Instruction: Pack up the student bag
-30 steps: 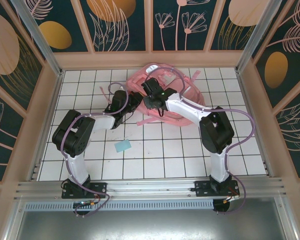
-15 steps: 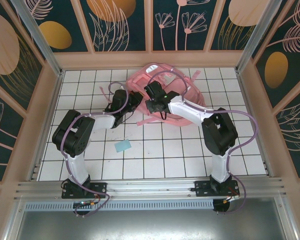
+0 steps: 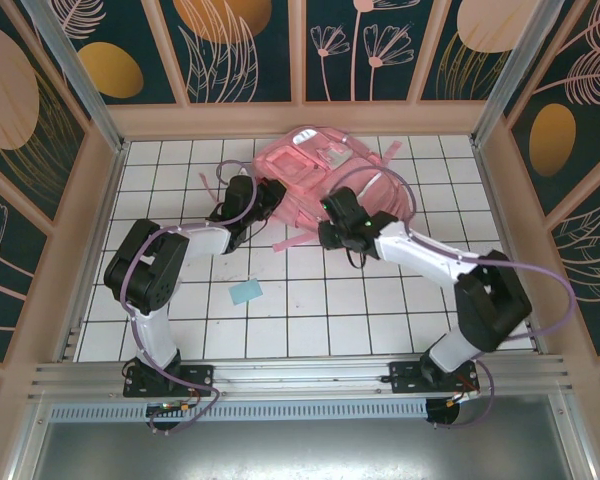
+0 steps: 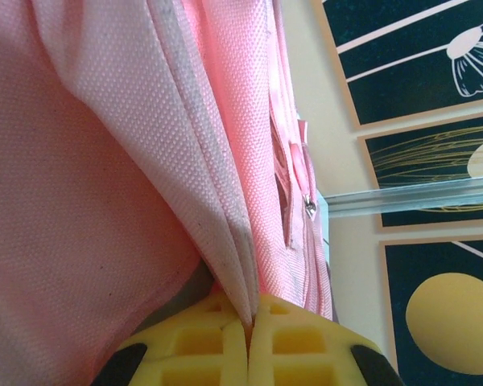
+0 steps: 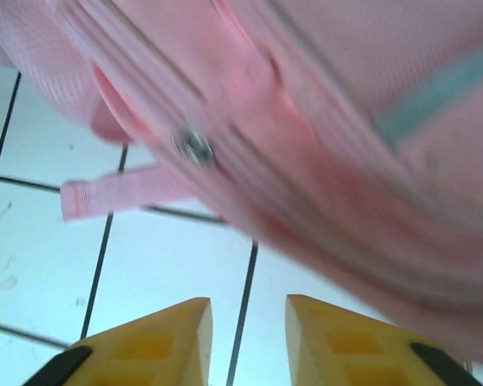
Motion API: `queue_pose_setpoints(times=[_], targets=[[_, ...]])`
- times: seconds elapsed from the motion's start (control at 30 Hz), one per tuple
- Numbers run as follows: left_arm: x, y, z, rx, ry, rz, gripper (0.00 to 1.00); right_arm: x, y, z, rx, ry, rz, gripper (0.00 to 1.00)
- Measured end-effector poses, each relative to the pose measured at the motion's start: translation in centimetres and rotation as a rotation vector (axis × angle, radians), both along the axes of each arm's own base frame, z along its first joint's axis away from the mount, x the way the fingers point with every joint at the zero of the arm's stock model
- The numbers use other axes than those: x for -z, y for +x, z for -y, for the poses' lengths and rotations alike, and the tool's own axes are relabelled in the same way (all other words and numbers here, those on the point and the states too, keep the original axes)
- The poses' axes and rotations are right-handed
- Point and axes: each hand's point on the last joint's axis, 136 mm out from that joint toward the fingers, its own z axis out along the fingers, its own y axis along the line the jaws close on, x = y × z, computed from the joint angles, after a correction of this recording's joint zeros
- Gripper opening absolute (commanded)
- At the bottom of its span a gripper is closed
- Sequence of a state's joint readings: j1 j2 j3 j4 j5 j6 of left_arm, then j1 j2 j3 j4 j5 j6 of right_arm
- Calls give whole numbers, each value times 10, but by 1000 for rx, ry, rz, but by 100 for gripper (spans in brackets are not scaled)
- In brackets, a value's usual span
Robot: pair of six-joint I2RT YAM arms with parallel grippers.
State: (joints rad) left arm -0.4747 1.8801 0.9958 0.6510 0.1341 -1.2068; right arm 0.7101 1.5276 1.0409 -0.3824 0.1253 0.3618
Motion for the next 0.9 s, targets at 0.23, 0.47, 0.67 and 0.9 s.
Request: queue_pose_setpoints(times=[0.23, 0.47, 0.67, 0.9], targets=[[-6, 3, 1, -1, -3, 12, 0, 2, -6, 11, 64, 74, -49, 39], [-5, 3, 1, -1, -2, 10, 0, -26, 39, 22, 170, 207, 10, 42], [-5, 2, 1, 4, -4, 9, 0, -35, 75, 12, 160, 298, 17, 43], [-4, 3, 0, 3, -4, 7, 0, -25, 75, -8, 119, 327, -23, 42]])
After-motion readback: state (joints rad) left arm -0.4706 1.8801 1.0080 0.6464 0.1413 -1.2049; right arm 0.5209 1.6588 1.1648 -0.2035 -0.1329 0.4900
